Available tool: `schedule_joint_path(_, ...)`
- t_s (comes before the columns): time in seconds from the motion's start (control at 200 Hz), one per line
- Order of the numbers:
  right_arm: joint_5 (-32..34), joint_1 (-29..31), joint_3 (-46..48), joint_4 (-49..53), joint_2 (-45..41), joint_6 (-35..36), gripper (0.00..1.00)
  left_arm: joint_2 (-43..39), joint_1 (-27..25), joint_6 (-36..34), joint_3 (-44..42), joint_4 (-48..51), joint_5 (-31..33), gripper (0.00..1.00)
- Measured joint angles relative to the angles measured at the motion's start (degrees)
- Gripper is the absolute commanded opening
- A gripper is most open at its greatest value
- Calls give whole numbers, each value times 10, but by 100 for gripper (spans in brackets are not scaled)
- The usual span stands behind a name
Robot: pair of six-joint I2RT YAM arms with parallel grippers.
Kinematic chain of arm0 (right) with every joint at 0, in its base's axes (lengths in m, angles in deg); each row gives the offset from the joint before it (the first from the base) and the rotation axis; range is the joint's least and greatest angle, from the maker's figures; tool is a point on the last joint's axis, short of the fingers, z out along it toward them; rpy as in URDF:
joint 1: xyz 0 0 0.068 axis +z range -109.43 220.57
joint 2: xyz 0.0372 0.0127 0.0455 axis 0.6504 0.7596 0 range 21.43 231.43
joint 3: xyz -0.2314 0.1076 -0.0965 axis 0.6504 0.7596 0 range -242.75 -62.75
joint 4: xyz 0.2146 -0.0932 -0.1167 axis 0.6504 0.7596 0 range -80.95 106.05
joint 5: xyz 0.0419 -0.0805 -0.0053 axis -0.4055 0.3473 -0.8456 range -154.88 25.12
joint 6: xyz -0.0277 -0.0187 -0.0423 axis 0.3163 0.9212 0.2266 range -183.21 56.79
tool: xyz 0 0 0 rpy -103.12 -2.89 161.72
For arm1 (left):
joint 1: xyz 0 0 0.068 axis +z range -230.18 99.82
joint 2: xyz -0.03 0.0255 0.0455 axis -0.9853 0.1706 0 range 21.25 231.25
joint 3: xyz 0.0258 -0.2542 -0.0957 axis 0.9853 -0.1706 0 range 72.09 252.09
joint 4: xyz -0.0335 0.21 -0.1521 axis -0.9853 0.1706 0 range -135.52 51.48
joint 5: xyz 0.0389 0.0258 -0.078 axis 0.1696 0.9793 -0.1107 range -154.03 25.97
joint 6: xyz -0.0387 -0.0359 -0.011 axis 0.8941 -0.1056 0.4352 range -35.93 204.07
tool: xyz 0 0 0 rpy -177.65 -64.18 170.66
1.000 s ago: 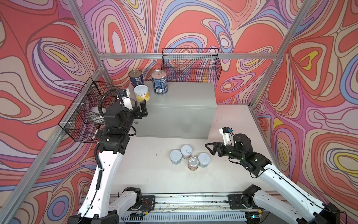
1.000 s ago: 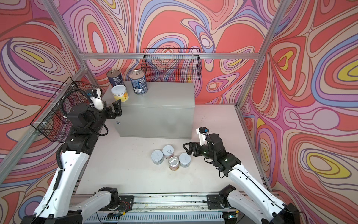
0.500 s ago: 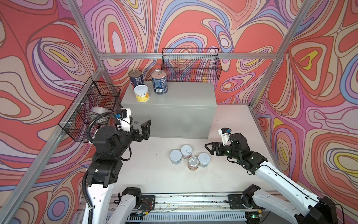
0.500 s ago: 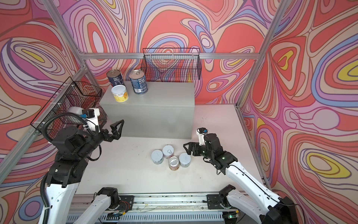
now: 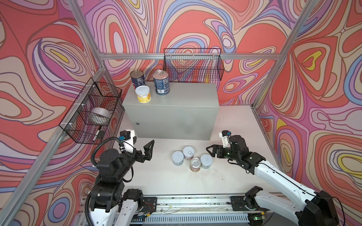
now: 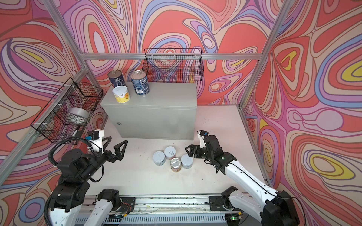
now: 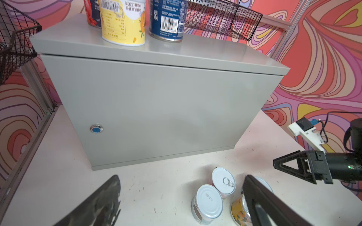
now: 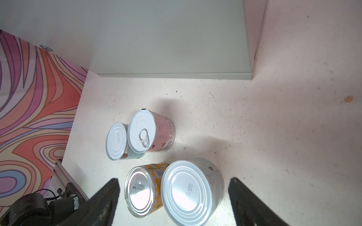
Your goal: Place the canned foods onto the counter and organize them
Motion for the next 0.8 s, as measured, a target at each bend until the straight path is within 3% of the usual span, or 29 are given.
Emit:
schedule_joint_path(0.22, -17, 0, -6, -27, 45, -11, 89, -40, 0, 8, -74, -1, -1, 100)
schedule_joint_path(0.396, -21, 8, -10, -64, 78, -29, 89, -39, 0, 4, -80, -5, -5, 100)
schedule_joint_path(0.801, 29, 105, -65, -81, 127, -43, 88, -16, 0, -1, -80, -5, 9, 100)
